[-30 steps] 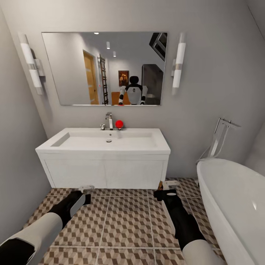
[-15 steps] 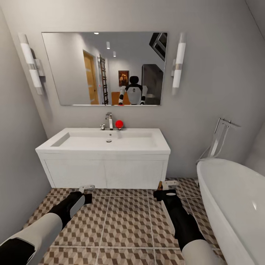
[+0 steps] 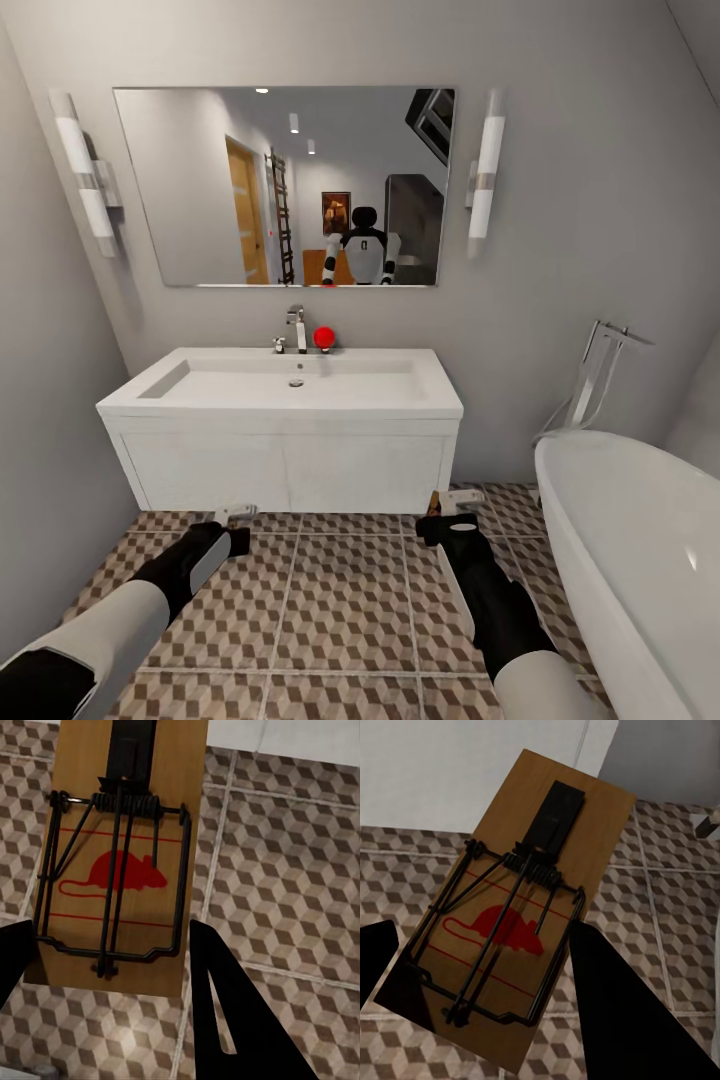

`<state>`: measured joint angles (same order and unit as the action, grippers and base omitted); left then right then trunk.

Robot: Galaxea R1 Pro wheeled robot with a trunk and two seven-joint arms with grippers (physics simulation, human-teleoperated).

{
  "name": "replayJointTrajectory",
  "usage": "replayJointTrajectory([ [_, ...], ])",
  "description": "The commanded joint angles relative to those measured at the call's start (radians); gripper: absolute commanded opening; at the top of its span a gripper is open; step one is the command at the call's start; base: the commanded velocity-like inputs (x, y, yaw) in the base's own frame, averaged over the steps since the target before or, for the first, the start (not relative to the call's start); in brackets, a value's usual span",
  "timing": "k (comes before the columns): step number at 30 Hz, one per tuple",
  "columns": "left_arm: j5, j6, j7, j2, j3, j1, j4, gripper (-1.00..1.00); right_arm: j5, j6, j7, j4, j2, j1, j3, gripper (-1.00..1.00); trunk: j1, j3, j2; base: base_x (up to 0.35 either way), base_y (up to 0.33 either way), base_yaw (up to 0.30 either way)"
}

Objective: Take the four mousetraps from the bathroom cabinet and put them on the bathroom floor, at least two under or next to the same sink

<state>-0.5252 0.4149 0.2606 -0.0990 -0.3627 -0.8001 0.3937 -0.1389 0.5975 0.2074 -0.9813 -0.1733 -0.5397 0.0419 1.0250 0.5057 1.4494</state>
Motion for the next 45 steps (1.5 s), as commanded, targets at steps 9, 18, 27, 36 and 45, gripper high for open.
replayJointTrajectory([
  [9,-0.007,0.005,0.009,0.002,-0.009,0.001,0.000,-1.00,-0.005,0.016,-0.003,-0.005,-0.001,-0.001,0.002,-1.00,0.000,0.002,0.001,0.000,0.000,0.000],
  [18,-0.007,0.005,0.009,0.002,-0.009,0.001,-0.001,-1.00,-0.004,0.018,-0.003,-0.005,-0.001,-0.001,0.003,-1.00,0.023,0.028,0.043,0.000,0.000,0.000],
  [27,-0.007,0.004,0.008,0.004,-0.009,0.001,0.000,-1.00,-0.004,0.018,-0.003,-0.005,-0.001,-0.002,0.003,-1.00,0.057,0.068,0.106,0.000,0.000,0.000],
  [36,-0.007,-0.143,0.004,0.004,-0.009,0.001,0.000,-1.00,-0.003,0.007,-0.010,-0.004,-0.001,-0.001,0.002,-1.00,0.092,0.109,0.169,0.000,0.000,0.000],
  [45,-0.006,-0.182,0.003,0.004,-0.012,0.004,-0.005,-1.00,-0.002,-0.006,-0.043,-0.002,-0.001,-0.001,0.003,-1.00,0.126,0.151,0.232,0.000,0.000,0.000],
])
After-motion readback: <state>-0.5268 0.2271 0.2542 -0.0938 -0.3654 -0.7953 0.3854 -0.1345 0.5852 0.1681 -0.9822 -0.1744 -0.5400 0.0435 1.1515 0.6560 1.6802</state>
